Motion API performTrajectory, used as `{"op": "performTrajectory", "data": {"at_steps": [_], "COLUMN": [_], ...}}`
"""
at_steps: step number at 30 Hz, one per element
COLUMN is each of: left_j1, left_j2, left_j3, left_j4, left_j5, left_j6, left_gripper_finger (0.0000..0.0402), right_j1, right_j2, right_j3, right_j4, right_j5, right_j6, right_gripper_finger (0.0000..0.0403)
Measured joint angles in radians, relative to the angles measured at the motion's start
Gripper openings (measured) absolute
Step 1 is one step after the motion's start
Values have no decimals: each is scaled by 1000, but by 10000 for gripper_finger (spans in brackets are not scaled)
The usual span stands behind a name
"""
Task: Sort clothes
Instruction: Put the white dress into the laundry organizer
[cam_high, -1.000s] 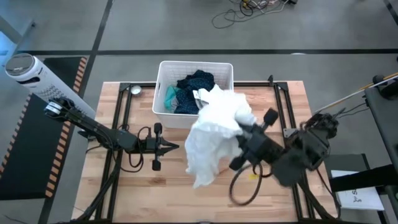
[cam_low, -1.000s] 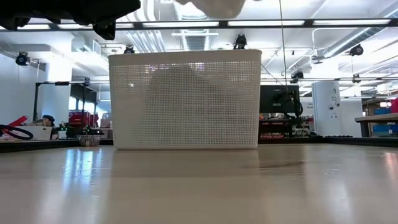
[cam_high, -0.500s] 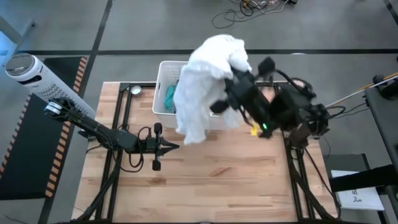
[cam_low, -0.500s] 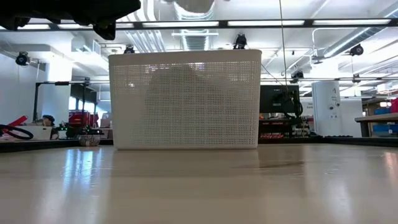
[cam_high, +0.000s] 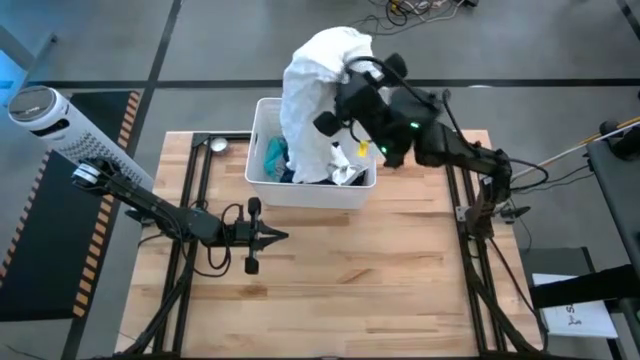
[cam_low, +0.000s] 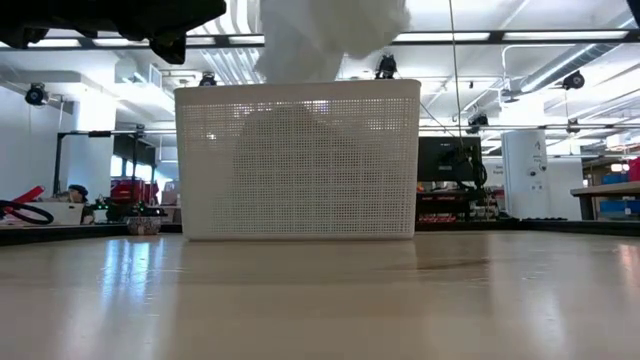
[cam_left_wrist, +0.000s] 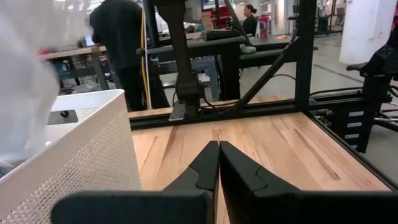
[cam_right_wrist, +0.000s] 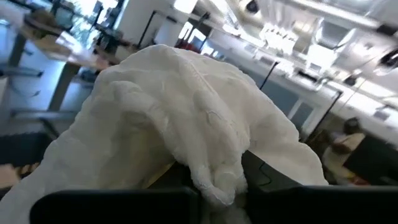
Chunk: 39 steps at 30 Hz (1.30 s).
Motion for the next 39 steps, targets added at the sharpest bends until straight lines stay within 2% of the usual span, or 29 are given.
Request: {"op": "performTrajectory", "data": {"at_steps": [6, 15, 27, 29, 33, 39], "left_j1": [0, 0, 0, 0, 0, 0], "left_j2": [0, 0, 0, 0, 0, 0], "left_j3": [0, 0, 0, 0, 0, 0], "left_j4": [0, -1, -2, -3, -4, -3], "left_j5": [0, 6, 5, 5, 3, -1], "left_j6": [0, 0, 0, 0, 0, 0], "left_gripper_finger": [0, 0, 0, 0, 0, 0], "right_j1": [-91, -182, -296, -301, -300, -289], "right_j2": [48, 187, 391, 419, 440, 390], "right_j3": [0, 0, 1, 1, 4, 7], "right_j4": [-223, -386, -668, -704, -745, -794], "right_j5": [-153, -301, -712, -738, -738, -741], "right_j6": [248, 396, 657, 696, 733, 740], "right_gripper_finger": [21, 21, 21, 36, 100, 191]}}
